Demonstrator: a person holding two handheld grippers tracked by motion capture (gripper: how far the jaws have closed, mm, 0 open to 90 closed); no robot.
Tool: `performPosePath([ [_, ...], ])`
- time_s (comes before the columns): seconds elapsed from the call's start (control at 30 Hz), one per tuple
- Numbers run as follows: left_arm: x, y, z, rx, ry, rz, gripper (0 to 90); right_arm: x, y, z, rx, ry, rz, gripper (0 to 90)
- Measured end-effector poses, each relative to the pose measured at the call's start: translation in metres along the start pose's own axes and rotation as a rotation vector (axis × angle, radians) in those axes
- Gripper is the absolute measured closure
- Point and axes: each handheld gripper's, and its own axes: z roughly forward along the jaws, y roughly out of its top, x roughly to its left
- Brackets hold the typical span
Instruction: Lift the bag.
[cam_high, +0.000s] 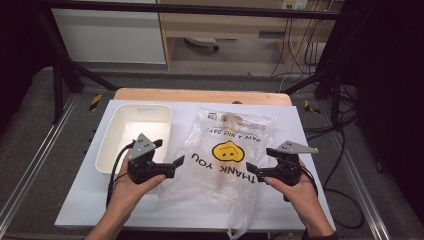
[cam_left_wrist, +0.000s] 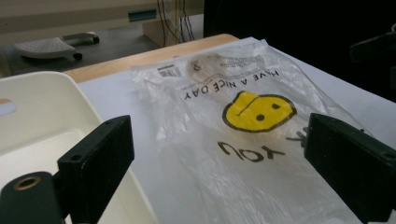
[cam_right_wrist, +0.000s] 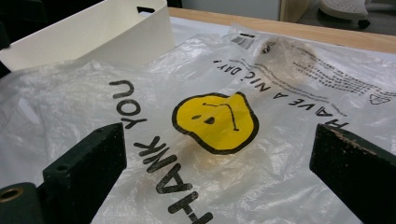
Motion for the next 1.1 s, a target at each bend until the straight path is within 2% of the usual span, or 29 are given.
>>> performPosePath([
  [0.13,0.019,0.005,-0.014,-0.025,0.030,-0.026,6.6,-0.004,-0.001,-0.003,-0.023,-0.012,0.013,4.2],
  [0.23,0.032,0.005,-0.024,-0.046,0.049,-0.047,6.5,-0.005,-0.002,-0.005,-0.041,-0.018,0.001,3.3],
  [0.43,0.055,-0.005,-0.048,-0.073,0.072,-0.067,5.6,-0.011,-0.006,-0.011,-0.080,-0.062,-0.016,3.1],
  [0.5,0.061,-0.009,-0.056,-0.084,0.078,-0.077,4.8,-0.014,-0.008,-0.014,-0.095,-0.075,-0.007,3.1],
  [0.6,0.068,-0.013,-0.063,-0.090,0.079,-0.076,4.8,-0.019,-0.011,-0.020,-0.113,-0.086,0.003,3.1],
  [0.93,0.087,-0.027,-0.078,-0.109,0.126,-0.107,4.7,-0.040,-0.022,-0.035,-0.139,-0.145,0.057,4.6],
  [1.1,0.095,-0.038,-0.086,-0.110,0.149,-0.121,4.7,-0.049,-0.029,-0.038,-0.160,-0.182,0.067,5.2],
])
